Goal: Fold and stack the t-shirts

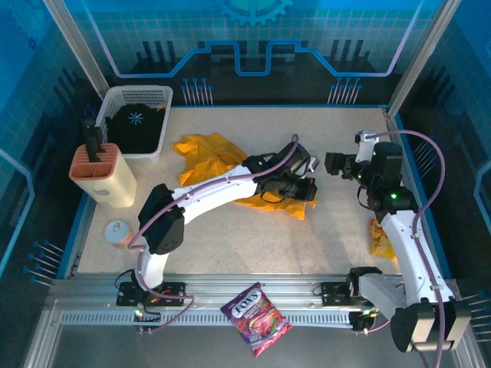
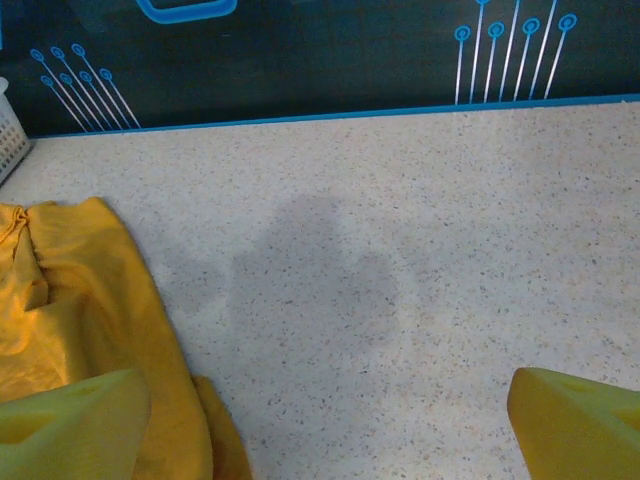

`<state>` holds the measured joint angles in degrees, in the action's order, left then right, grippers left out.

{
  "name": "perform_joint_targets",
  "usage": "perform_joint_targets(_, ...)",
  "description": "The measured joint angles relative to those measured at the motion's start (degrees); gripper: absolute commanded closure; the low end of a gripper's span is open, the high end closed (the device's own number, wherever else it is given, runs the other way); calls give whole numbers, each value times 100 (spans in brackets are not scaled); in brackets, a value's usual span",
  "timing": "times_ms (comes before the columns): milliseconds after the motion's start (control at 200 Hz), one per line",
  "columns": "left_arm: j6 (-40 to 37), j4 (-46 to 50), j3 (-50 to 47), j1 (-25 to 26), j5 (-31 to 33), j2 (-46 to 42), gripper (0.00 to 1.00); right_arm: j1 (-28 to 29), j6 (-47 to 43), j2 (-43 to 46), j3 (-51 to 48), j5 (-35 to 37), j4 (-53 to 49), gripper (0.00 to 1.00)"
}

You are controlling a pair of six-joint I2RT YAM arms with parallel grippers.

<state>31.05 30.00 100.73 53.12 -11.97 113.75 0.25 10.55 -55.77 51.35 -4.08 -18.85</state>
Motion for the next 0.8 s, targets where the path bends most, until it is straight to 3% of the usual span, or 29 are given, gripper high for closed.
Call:
perform_joint_targets(65, 15, -57, -50, 31, -4, -13, 17, -50, 7, -50, 0, -20, -24, 6)
perform_joint_targets(180, -17, 0, -203, 22, 264, -223, 2, -103, 26, -177, 0, -92, -83, 7)
perform_joint_targets(350, -90, 538, -535, -299, 1005, -1161, 4, -87, 42, -494, 55, -160, -280, 12)
perform_joint_targets(540, 83, 968, -1569, -1722, 1853, -2406, 11, 485, 44, -1193, 354, -81, -450, 16)
perform_joint_targets(666, 212, 1043, -2470, -2638, 2339, -2500, 14, 1032, 120, -2015, 654, -68, -544, 23)
perform_joint_targets(796, 251, 1040, -3161, -3193, 2671, -2258, 16, 1416, 302, -2968, 1019, -57, -608, 28)
